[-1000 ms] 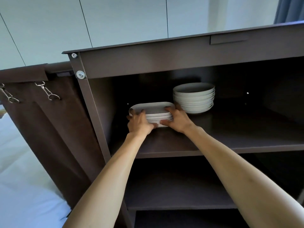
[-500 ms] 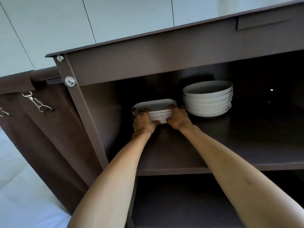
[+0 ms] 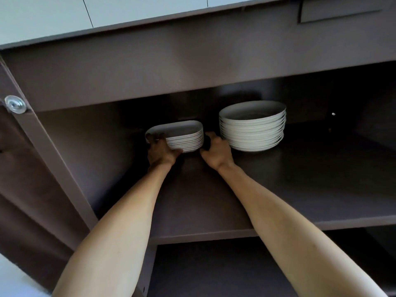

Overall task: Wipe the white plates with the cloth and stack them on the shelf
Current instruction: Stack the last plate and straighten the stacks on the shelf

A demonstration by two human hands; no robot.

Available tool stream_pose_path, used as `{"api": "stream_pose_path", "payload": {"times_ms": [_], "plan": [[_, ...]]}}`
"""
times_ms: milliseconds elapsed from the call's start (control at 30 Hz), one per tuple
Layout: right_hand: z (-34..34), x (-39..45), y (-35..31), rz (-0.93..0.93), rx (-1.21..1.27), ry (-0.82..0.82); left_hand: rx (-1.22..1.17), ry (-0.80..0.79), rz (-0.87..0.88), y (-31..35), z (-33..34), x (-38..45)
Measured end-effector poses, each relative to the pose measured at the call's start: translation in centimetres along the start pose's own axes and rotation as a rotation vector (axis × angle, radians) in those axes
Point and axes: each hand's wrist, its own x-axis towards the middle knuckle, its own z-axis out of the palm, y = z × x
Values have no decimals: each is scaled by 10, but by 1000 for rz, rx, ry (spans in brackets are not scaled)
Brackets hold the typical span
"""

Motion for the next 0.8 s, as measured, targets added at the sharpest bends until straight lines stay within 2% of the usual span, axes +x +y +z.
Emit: {"api": "stream_pose_path", "payload": {"times_ms": [267, 333, 400, 467, 500, 567, 633, 733, 800], "plan": [[-17, -7, -12, -38, 188, 226, -36, -2, -19, 4, 1, 7], [-34, -7, -12, -134, 201, 406, 17, -4, -26, 8, -3, 6], [-58, -5, -2, -205, 52, 693, 87, 23, -26, 15, -5, 1], [-87, 0, 17, -123, -53, 921, 126, 86, 23, 25, -4, -9], [-100, 2, 28, -37, -39, 966, 115, 125, 83, 32, -1, -15], [-117, 6, 46, 147, 86, 899, 26, 141, 225, 53, 5, -30], [-127, 8, 63, 297, 228, 724, -97, 81, 349, 82, 9, -44], [-138, 2, 81, 374, 324, 423, -303, -29, 466, 119, 16, -61], [-139, -3, 86, 362, 310, 246, -417, -95, 471, 135, 20, -69]]}}
